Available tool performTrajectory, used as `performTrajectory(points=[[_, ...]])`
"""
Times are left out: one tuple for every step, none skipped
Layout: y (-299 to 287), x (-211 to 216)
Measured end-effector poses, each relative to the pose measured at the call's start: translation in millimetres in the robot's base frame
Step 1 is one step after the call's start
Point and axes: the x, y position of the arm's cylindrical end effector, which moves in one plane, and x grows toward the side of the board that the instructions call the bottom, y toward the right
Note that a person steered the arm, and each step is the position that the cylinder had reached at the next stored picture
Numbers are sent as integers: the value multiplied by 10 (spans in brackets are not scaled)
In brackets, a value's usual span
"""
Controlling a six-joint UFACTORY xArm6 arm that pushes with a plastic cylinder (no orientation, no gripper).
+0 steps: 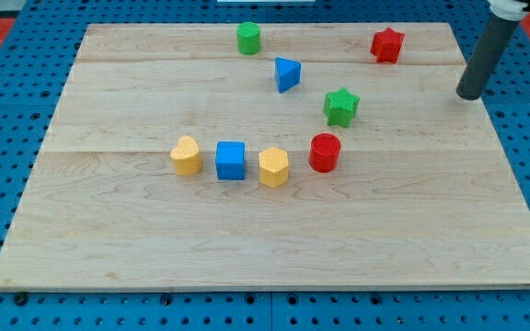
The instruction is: Move the red circle to the top left corner of the board
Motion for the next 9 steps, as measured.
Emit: performTrajectory(points=[[-116, 241], [-112, 1151], [-524, 1364], [-1449, 1070], [-2263, 1256], [-2691, 953], [-3527, 611], [-4564, 284], [-5012, 31]])
